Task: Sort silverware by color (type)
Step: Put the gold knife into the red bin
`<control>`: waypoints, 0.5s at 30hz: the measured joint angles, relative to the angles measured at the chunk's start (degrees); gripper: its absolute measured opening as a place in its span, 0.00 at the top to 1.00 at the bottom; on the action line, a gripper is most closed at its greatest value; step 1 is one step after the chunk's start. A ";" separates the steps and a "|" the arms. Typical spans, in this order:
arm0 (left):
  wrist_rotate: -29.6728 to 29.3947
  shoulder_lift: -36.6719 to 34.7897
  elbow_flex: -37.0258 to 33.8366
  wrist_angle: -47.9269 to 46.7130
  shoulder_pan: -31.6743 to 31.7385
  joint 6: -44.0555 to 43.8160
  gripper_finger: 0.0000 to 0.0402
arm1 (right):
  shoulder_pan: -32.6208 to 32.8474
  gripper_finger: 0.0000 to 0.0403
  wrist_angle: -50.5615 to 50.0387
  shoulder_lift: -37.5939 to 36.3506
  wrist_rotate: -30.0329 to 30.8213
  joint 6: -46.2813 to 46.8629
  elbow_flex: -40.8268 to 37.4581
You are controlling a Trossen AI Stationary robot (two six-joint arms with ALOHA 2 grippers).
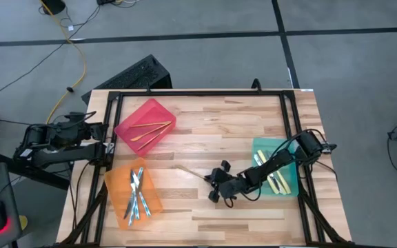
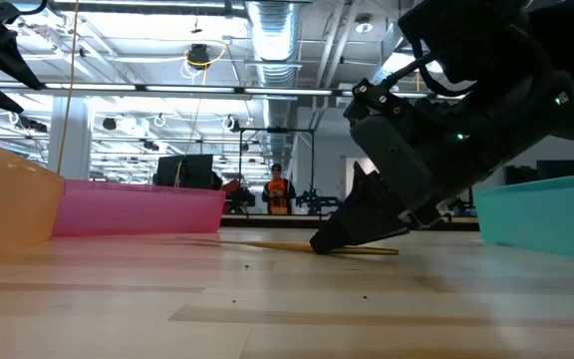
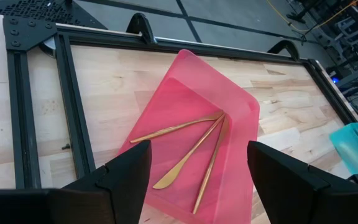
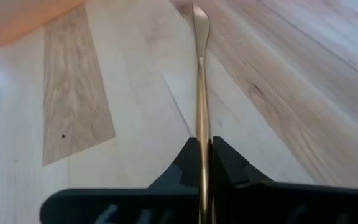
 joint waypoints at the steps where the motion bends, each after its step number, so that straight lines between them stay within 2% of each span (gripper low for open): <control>1: 0.00 0.02 0.00 0.00 0.00 0.00 0.39 | 0.02 0.95 -0.01 0.02 -0.02 0.44 -0.02; 15: 0.00 0.00 0.00 0.00 -0.01 -0.02 0.39 | 1.51 0.95 6.69 0.56 5.53 0.26 0.93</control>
